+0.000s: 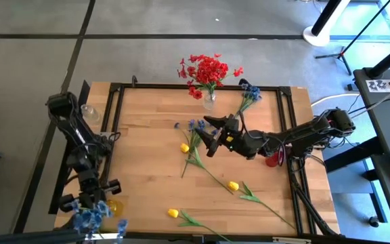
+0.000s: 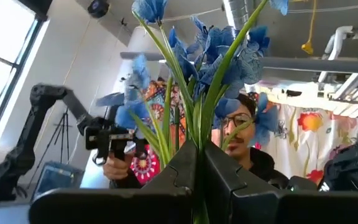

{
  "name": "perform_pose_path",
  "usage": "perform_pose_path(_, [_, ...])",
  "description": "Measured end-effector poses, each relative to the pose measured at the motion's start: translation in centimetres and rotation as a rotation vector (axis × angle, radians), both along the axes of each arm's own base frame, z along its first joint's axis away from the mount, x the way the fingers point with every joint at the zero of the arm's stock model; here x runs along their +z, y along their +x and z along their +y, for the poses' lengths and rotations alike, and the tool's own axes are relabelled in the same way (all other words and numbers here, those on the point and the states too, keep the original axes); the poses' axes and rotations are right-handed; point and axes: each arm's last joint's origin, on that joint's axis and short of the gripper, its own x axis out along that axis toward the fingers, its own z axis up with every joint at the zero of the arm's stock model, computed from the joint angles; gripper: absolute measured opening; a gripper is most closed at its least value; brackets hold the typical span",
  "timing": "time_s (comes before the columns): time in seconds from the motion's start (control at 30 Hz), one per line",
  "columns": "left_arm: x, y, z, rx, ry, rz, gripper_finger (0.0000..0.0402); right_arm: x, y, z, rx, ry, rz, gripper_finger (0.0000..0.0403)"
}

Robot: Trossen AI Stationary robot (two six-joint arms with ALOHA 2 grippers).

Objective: Sort flowers into vase by color
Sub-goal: Put the bottom left blue flower into the yellow vase

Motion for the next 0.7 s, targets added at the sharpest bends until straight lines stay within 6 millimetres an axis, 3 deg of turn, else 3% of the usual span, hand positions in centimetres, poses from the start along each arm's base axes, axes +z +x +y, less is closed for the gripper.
perform_pose_path(0.3, [-0.7, 0.2, -0.4, 0.013, 0.003, 0.079, 0.0009, 0.0, 0.0, 0.0, 0.0, -0.001, 0.003, 0.0324])
perform_pose_path(0.7, [-1.5, -0.9, -1.1, 0.072, 0.093, 0.115, 0.0009, -0.5, 0.1, 0.0, 0.002, 0.018, 0.042, 0.0324])
